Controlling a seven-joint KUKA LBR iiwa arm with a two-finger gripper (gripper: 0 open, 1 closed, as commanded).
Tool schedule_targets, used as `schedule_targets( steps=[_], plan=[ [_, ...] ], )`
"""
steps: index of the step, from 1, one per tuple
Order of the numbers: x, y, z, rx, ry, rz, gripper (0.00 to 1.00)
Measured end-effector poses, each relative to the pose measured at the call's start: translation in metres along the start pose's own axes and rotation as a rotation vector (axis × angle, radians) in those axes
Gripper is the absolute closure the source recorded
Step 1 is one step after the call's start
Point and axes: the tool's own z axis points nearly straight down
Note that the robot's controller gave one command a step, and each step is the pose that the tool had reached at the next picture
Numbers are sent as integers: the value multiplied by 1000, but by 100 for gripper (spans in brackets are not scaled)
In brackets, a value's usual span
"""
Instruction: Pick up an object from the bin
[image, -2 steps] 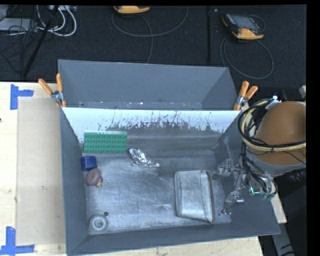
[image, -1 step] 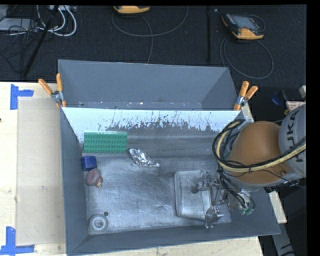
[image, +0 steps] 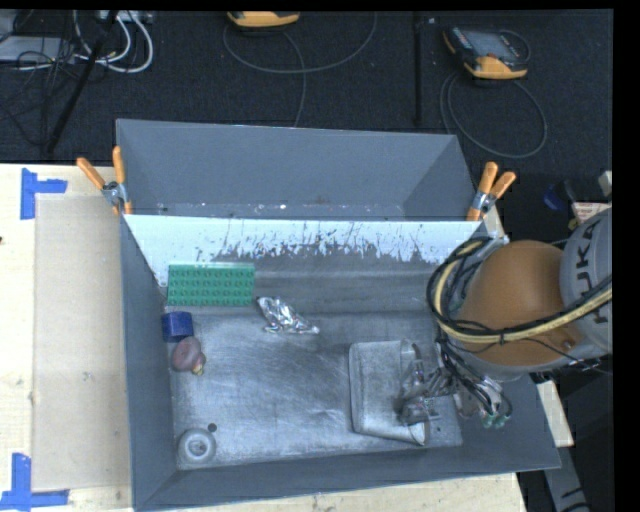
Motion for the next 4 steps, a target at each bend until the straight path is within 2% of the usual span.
schedule_targets(
  steps=[1,2,3,4],
  plan=[
    [0,0,0,0,0,-1,0],
    [-26,-22,8,0,-4,-42,0],
    [-70,90,26,-3,-5,-174,0],
    [-111,19,-9,3,-7,149,0]
  ],
)
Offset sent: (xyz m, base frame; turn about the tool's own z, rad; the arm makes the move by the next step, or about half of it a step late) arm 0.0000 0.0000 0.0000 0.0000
